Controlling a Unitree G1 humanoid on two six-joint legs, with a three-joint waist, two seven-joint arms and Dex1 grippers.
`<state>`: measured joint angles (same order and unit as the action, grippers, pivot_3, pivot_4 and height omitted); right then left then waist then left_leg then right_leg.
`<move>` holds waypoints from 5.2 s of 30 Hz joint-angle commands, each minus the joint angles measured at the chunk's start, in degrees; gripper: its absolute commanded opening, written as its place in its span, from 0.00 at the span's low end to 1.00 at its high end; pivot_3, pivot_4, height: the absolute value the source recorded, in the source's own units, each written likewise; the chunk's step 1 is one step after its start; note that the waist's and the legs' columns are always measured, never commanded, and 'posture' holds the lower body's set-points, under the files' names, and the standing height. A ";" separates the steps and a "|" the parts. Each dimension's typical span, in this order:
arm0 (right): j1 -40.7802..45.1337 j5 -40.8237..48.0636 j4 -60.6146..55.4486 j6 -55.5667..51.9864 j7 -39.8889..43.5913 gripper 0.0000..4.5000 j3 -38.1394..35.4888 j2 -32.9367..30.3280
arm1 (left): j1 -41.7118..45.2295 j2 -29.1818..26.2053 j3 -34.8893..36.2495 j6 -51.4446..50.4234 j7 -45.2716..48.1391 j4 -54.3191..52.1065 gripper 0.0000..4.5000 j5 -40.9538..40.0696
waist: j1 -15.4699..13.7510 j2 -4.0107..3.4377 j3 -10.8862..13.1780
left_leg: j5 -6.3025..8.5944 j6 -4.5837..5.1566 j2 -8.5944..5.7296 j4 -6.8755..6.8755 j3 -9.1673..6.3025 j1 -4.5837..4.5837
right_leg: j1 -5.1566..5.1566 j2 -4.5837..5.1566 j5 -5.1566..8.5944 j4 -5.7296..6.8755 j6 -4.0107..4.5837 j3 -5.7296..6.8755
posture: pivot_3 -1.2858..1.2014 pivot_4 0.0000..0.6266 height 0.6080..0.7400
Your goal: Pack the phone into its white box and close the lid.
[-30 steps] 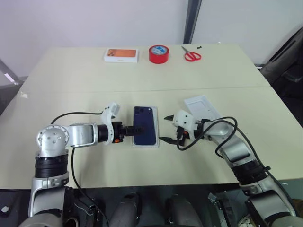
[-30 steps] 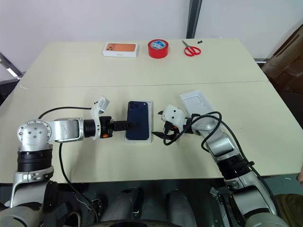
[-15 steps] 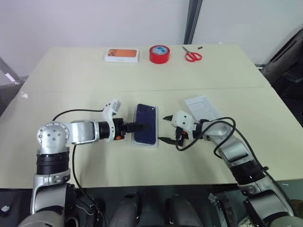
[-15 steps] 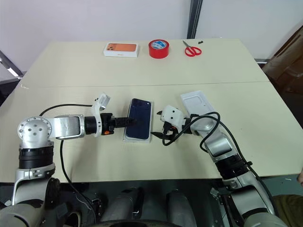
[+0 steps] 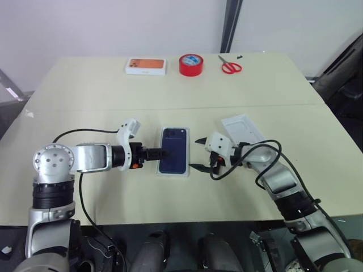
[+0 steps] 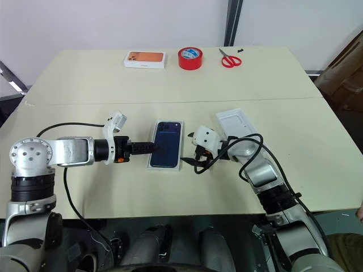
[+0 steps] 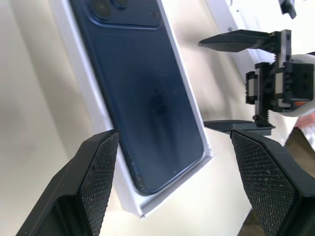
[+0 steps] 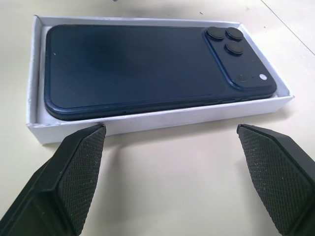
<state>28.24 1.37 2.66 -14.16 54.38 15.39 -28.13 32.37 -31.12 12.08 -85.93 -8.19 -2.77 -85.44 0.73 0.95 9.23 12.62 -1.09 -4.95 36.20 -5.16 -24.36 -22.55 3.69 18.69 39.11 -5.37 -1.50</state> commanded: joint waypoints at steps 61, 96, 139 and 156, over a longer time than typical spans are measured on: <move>-2.50 -2.95 -1.00 0.45 -3.94 0.01 -8.81 -10.91 | 5.52 19.12 -20.68 26.66 35.65 6.19 0.00 55.89 | -1.07 0.00 0.01 | 0.00 0.03 -0.03 0.05 0.03 -0.02 | 0.06 0.01 0.00 -0.02 -0.01 0.02 | 0.52 0.24 0.95; 4.22 7.75 -14.84 -56.29 -7.46 0.99 -8.80 -16.73 | -13.71 -1.00 -12.85 67.44 69.16 -7.25 1.00 56.85 | -1.26 -0.05 0.00 | 0.18 0.35 0.03 -0.05 0.08 -0.04 | 0.01 0.06 0.00 -0.11 0.03 -0.02 | 0.52 0.24 0.95; 16.96 16.40 -7.64 -60.82 -26.77 0.01 -21.81 1.66 | -14.69 2.12 -11.72 68.22 62.91 -6.67 1.00 58.05 | 0.19 -0.09 0.00 | 0.25 0.47 0.03 -0.09 0.09 -0.04 | -0.04 0.02 0.00 -0.04 0.02 0.00 | 0.52 0.24 0.95; 12.73 62.26 -6.22 -78.34 -48.22 0.01 -51.43 31.90 | -11.08 2.23 -2.13 59.50 53.63 -3.95 1.00 52.89 | 0.42 -0.15 -0.01 | 0.23 0.44 0.09 -0.13 0.13 -0.05 | -0.14 -0.02 0.00 0.07 0.02 -0.04 | 0.52 0.24 0.95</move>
<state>41.00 55.96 -1.94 -92.11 9.96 -37.13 3.97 21.40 -28.65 8.77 -27.56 45.75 -4.72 -32.24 1.15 0.80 9.22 12.85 -0.65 -4.86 36.06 -5.02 -24.42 -22.70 3.67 18.69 39.20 -5.35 -1.56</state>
